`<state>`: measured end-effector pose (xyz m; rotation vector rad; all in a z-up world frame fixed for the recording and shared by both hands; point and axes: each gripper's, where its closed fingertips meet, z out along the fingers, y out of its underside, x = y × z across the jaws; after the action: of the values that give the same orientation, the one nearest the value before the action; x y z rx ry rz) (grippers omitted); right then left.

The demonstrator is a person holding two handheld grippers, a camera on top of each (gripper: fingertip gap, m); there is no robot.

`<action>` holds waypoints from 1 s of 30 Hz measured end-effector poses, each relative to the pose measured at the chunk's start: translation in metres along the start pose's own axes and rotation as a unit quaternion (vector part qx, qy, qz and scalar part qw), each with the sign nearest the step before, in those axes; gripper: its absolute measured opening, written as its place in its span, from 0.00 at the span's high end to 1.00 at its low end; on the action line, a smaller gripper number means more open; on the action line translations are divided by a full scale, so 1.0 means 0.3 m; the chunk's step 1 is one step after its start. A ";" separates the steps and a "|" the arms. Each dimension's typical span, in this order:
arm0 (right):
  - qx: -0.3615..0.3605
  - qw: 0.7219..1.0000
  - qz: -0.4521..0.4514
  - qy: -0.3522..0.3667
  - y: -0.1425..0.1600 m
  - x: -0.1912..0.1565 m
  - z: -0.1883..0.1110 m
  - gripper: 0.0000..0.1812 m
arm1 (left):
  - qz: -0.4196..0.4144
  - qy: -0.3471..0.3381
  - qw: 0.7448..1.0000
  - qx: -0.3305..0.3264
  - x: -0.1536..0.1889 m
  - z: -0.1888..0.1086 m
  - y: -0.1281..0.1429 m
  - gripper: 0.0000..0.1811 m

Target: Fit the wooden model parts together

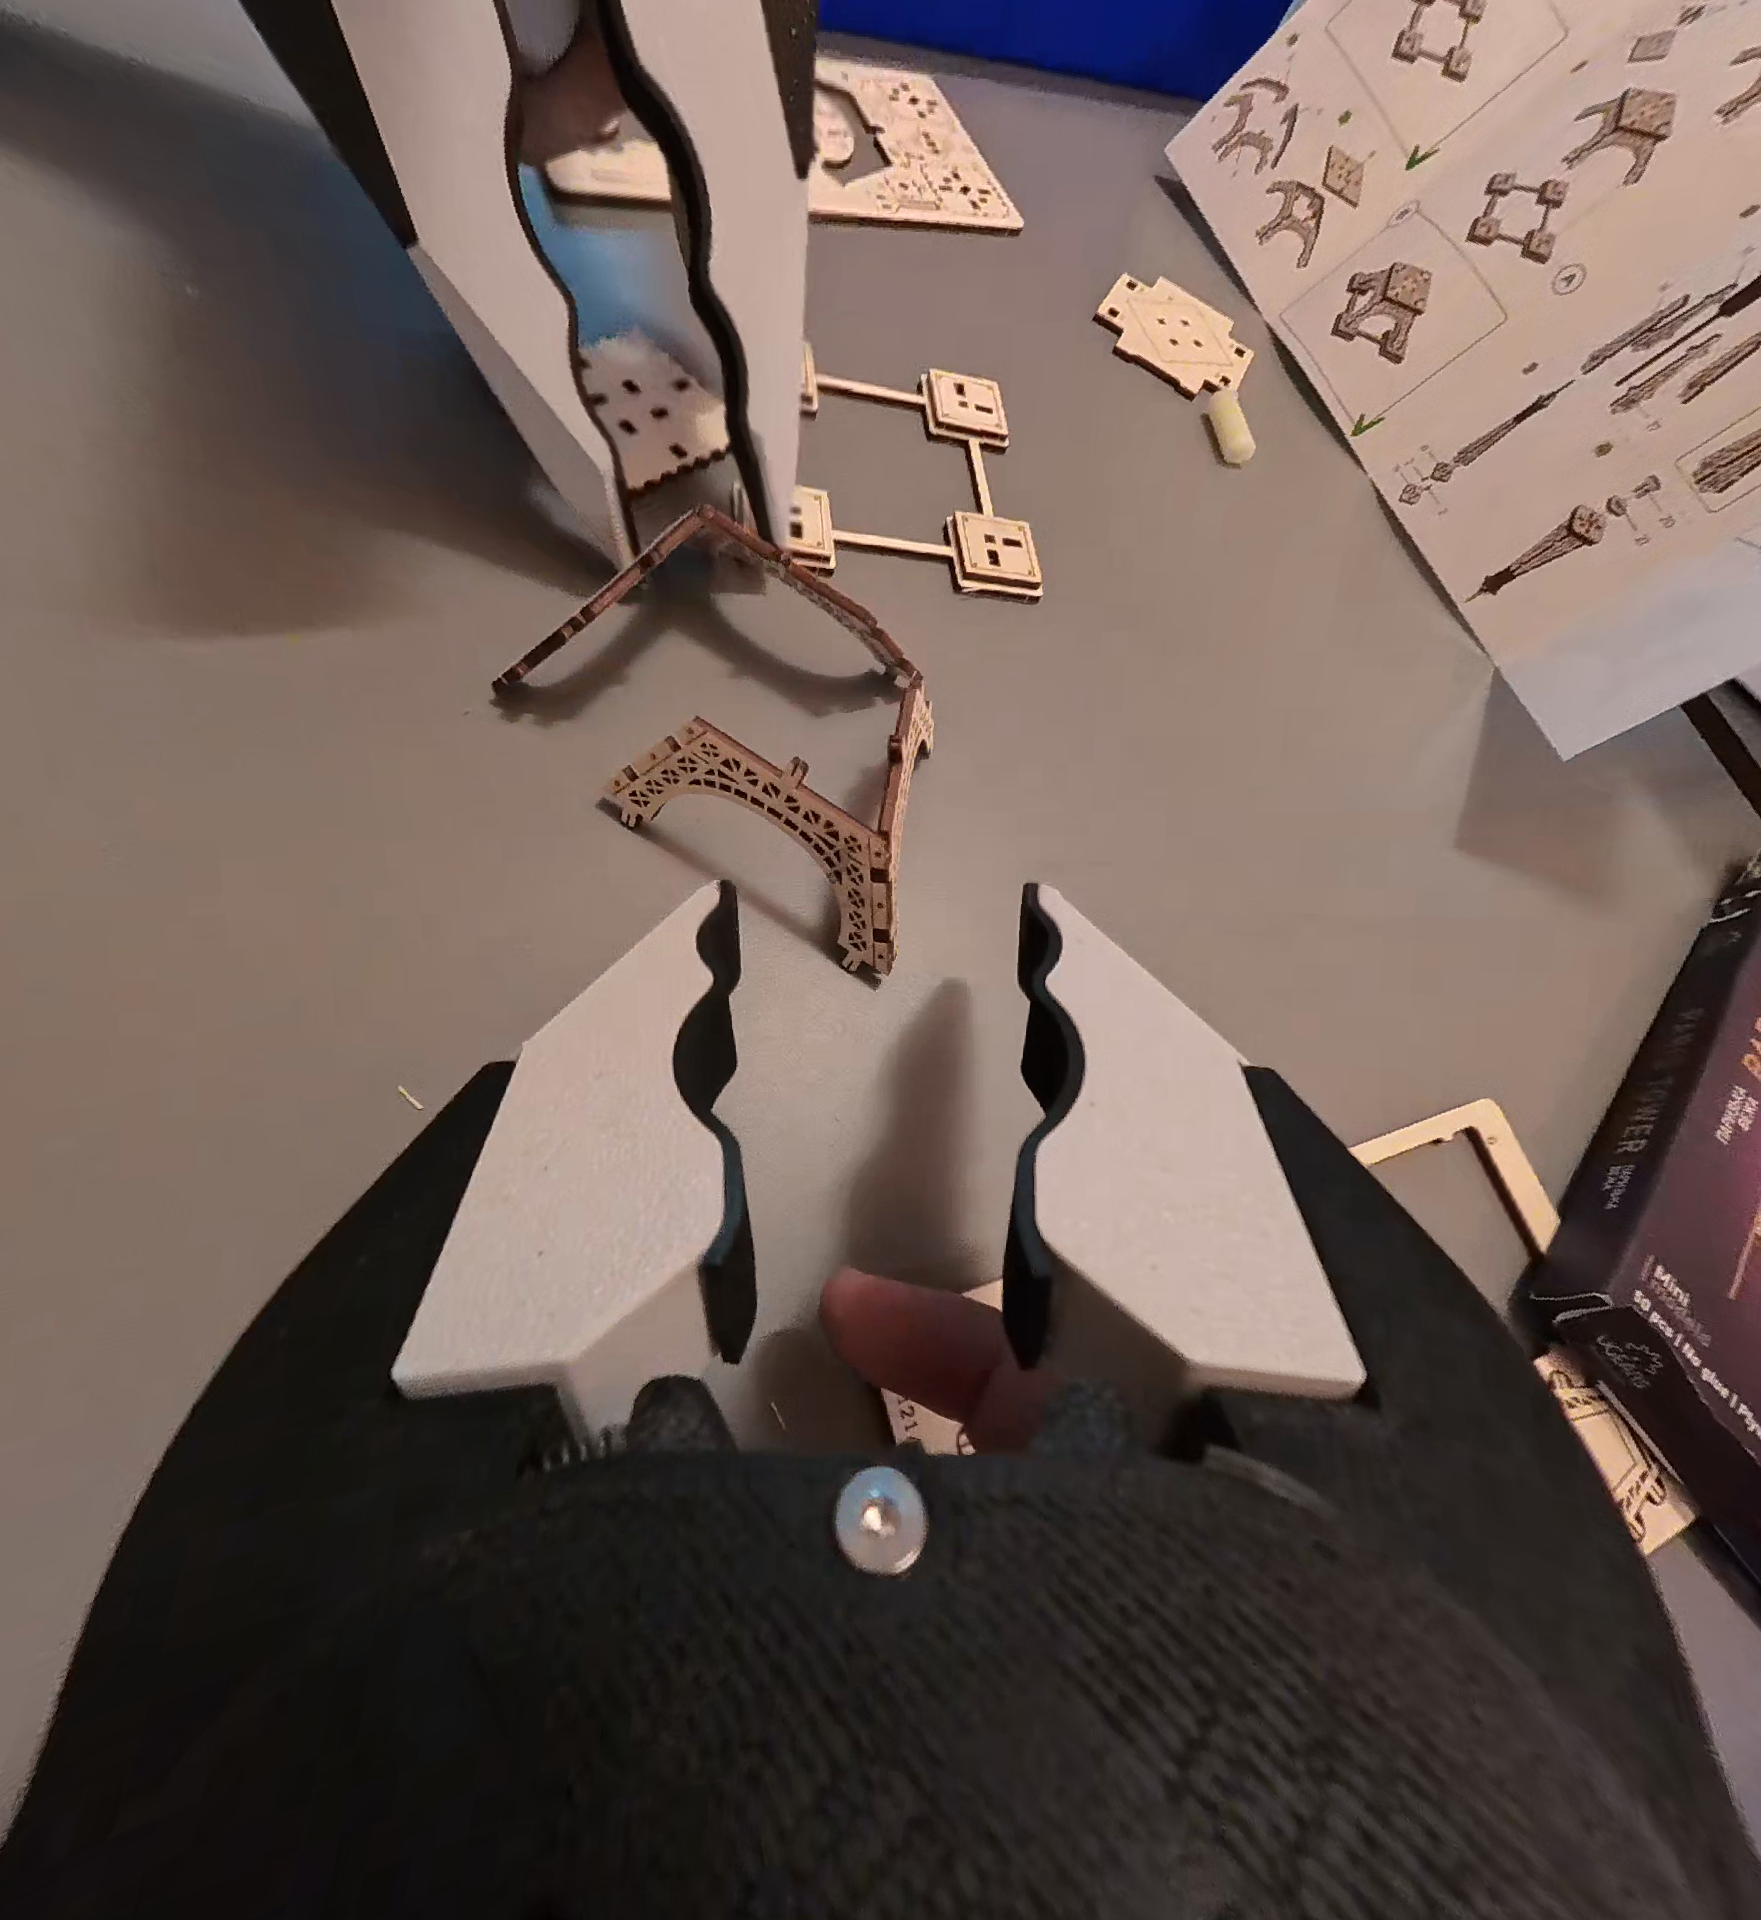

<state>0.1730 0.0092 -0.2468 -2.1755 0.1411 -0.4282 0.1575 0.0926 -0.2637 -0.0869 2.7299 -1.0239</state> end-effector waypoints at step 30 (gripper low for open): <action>-0.015 0.999 -0.047 -0.002 0.007 -0.018 0.026 0.73 | 0.088 -0.081 0.992 0.050 -0.017 -0.001 -0.074 0.94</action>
<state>0.1708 0.0152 -0.2541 -2.2183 0.0433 -0.4771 0.1619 0.0767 -0.2481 0.0835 2.4863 -1.0522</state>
